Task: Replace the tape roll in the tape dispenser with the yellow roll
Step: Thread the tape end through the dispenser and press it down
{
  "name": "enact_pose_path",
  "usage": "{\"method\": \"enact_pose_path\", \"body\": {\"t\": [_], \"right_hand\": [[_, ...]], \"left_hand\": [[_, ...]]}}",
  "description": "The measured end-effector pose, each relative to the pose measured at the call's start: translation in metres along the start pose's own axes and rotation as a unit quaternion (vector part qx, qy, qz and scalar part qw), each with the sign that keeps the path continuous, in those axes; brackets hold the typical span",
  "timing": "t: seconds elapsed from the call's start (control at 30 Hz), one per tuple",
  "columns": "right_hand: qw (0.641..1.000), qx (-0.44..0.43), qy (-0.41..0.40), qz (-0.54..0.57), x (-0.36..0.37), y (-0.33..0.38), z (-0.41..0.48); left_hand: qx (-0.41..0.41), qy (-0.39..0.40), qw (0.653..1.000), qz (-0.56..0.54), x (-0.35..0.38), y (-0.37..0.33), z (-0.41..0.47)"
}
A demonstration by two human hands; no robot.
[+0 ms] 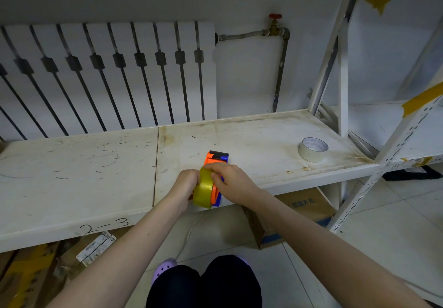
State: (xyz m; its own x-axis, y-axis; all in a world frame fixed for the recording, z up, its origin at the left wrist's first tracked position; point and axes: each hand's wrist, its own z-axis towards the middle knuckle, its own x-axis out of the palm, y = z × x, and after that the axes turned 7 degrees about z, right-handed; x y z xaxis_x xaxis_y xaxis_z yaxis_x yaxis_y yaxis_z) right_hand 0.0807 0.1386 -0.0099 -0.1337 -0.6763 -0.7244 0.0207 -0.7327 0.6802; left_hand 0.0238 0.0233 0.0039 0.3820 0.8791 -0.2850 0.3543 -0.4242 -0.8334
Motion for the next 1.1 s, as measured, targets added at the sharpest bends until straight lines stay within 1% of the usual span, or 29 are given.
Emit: {"method": "enact_pose_path", "body": {"t": [0.27, 0.63, 0.8, 1.0, 1.1], "right_hand": [[1.000, 0.001, -0.005, -0.009, 0.005, -0.004, 0.002], [0.999, -0.035, -0.015, -0.008, 0.007, -0.005, -0.003], [0.999, -0.029, -0.018, -0.006, 0.007, -0.006, -0.004], [0.999, -0.029, -0.016, -0.005, 0.008, -0.006, -0.004], [0.999, -0.033, -0.019, -0.003, 0.008, -0.006, -0.004]], "left_hand": [[0.036, 0.023, 0.999, -0.021, -0.003, 0.004, -0.004], [0.041, 0.029, 0.999, -0.020, -0.005, 0.010, -0.004], [0.055, 0.029, 0.998, 0.018, -0.005, 0.013, -0.004], [0.047, 0.048, 0.997, -0.028, -0.009, 0.014, -0.007], [0.049, 0.035, 0.998, -0.030, -0.008, 0.014, -0.004]]}}
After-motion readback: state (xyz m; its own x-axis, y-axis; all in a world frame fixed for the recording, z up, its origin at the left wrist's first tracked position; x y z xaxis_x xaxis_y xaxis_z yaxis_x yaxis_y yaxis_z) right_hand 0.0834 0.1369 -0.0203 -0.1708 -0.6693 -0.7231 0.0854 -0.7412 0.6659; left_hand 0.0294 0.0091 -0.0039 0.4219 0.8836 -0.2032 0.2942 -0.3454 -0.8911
